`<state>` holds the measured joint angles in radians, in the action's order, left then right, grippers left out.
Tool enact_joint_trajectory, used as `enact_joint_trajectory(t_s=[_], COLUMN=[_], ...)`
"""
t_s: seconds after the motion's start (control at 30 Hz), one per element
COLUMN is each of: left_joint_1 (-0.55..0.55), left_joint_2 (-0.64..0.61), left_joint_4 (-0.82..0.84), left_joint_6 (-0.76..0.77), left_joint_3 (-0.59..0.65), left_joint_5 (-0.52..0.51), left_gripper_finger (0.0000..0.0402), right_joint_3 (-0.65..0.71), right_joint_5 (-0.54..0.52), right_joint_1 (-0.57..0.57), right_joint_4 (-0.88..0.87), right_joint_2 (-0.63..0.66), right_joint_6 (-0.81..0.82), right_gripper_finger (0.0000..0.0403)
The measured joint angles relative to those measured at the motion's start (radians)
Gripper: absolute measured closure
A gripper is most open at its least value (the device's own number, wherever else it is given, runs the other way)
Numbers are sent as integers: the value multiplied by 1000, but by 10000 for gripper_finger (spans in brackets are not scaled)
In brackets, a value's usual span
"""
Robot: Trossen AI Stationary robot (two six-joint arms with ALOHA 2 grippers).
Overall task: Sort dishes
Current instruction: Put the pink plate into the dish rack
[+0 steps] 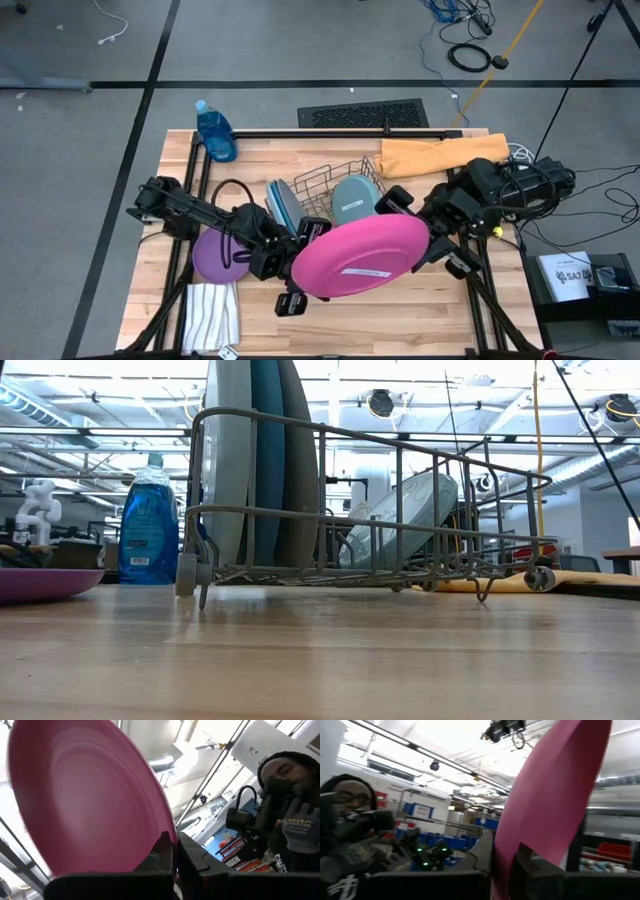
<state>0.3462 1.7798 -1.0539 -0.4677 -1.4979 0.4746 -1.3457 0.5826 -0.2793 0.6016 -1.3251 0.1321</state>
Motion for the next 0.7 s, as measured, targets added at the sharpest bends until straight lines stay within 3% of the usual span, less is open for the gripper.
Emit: enact_joint_trajectory(t_s=[0.27,0.37,0.47,0.7], left_joint_1=[-12,-12,-9,-7], left_joint_2=[-2,-2,-2,1], left_joint_4=[4,-21,-43,-28], left_joint_6=[34,45,62,63], left_joint_3=[0,0,0,0], left_joint_5=[-41,-81,-164,-187], left_gripper_finger=[399,379,332,186], right_joint_3=[0,1,0,2], right_joint_5=[10,2,-25,-23], right_joint_1=[1,1,3,3], right_joint_4=[18,23,24,-22], right_joint_2=[1,10,24,58], right_joint_6=[0,-16,-42,-88], right_gripper_finger=[391,391,392,395])
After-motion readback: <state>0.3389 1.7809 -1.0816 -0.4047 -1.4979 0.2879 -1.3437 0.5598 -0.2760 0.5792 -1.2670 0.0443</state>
